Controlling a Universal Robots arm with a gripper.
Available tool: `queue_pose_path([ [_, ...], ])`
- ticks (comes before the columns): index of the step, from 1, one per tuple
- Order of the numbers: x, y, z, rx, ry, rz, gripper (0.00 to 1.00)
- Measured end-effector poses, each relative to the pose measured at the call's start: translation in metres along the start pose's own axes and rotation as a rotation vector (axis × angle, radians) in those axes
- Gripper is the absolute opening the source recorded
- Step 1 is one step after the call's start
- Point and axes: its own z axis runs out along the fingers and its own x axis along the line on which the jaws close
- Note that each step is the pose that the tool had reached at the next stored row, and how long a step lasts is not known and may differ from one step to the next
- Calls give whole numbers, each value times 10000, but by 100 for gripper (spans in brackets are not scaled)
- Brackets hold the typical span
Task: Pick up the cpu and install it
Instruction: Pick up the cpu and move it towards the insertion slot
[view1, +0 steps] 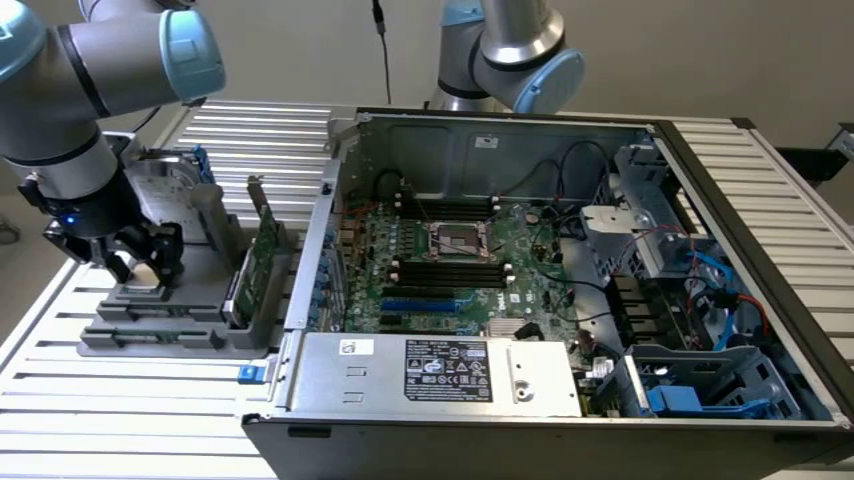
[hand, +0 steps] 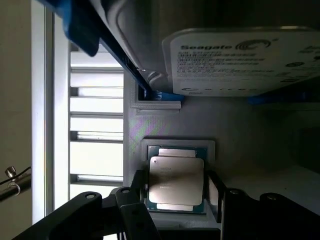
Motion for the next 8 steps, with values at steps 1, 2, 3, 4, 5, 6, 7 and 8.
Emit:
queue_pose_path([
  [1,-5,0,0,0,4,-2,60],
  [2,-10,0,-1,0,8,-4,60],
  [3,-14,0,0,-1,10,-5,60],
  [4,-15,0,0,-1,12,-5,60],
  [5,-16,0,-1,0,15,-6,60],
  [6,-16,0,-1,0,14,-6,60],
  [7,-16,0,-1,0,14,-6,60],
  [8,-16,0,-1,0,14,-6,60],
])
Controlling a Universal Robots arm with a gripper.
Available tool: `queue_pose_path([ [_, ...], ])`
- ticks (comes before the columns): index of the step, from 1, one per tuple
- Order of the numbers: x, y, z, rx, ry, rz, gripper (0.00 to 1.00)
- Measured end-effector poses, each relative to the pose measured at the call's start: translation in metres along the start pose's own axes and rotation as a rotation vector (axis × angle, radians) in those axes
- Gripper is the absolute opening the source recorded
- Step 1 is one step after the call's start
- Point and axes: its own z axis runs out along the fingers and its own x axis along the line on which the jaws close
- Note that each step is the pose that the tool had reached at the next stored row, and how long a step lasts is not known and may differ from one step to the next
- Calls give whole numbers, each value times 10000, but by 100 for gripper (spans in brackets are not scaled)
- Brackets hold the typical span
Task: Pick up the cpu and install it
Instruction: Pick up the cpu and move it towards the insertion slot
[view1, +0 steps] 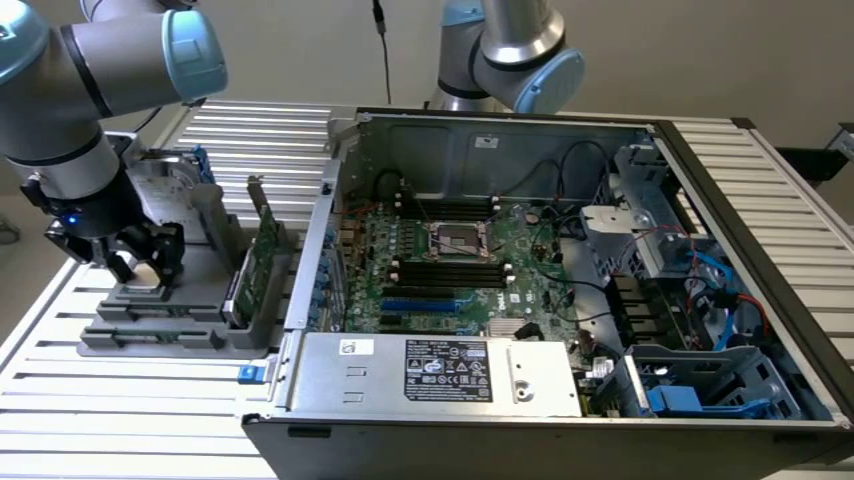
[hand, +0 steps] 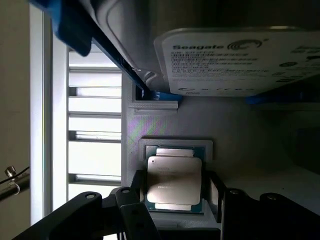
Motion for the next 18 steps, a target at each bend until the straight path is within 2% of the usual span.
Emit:
queue_pose_path([
  [3,0,0,-1,0,1,0,55],
  [11,0,1,-9,-2,-2,0,55],
  [18,10,9,-170,0,2,0,55],
])
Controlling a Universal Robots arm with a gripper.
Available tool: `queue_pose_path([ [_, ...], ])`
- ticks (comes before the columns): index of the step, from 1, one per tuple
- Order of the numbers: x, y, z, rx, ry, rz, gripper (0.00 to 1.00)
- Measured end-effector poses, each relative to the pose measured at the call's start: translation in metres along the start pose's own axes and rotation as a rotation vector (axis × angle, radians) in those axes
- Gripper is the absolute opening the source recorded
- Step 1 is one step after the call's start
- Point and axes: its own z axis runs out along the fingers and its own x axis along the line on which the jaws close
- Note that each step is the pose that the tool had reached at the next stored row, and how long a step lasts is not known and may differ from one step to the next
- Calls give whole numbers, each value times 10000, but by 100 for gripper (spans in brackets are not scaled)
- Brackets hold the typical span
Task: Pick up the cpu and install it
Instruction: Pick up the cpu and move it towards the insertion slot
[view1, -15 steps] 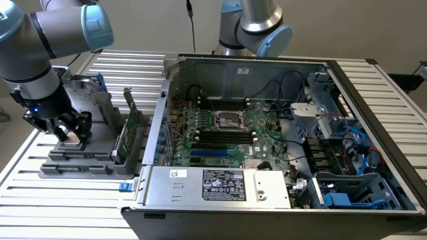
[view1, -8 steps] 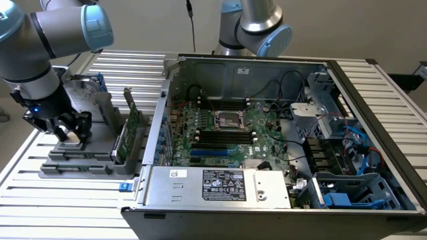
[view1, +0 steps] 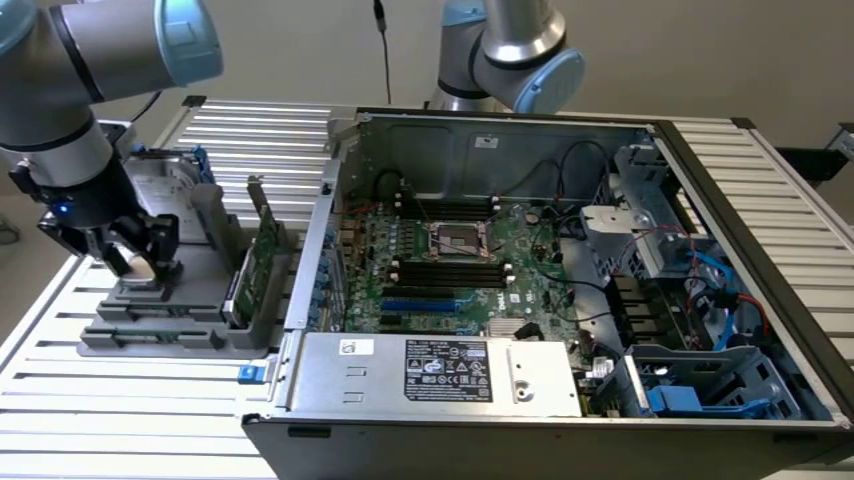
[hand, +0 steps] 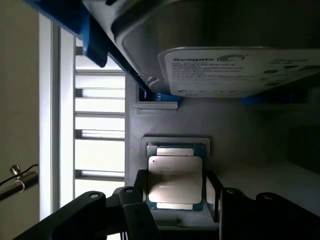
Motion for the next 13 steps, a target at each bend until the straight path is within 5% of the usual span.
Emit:
queue_pose_path([
  [13,4,28,-572,-2,39,1,55],
])
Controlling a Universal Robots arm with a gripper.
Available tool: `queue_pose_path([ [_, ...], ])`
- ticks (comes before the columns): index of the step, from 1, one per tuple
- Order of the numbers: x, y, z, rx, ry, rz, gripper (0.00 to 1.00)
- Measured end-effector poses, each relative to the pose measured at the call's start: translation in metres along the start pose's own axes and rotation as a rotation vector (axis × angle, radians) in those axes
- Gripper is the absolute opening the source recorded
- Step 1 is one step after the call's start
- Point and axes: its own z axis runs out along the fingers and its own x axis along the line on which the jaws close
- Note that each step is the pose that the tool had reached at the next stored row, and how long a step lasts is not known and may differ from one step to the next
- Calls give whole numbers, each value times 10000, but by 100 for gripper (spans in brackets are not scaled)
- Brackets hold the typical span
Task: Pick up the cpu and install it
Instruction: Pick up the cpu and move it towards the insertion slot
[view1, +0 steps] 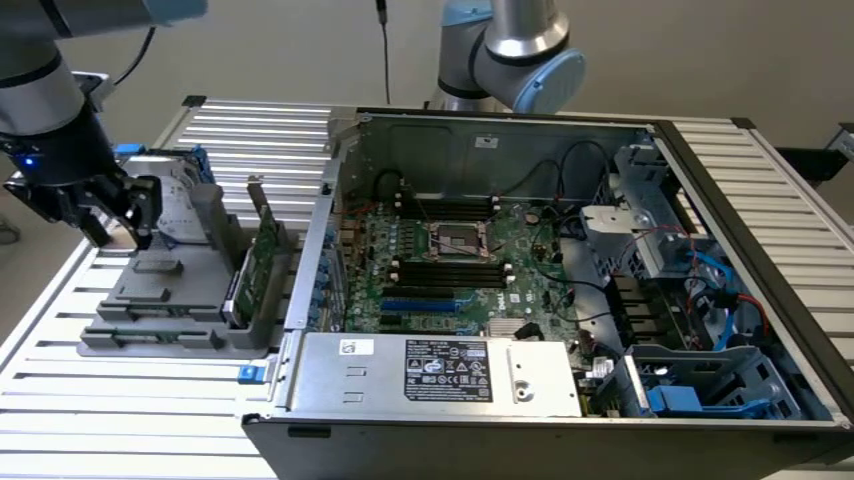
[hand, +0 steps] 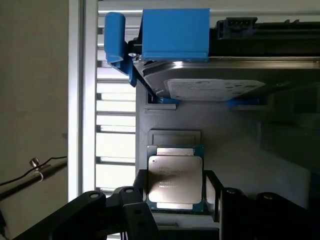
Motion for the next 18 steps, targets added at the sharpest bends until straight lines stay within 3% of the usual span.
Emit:
queue_pose_path([
  [12,-223,25,-560,-2,160,1,55],
  [18,-442,35,-849,-3,270,-10,55],
])
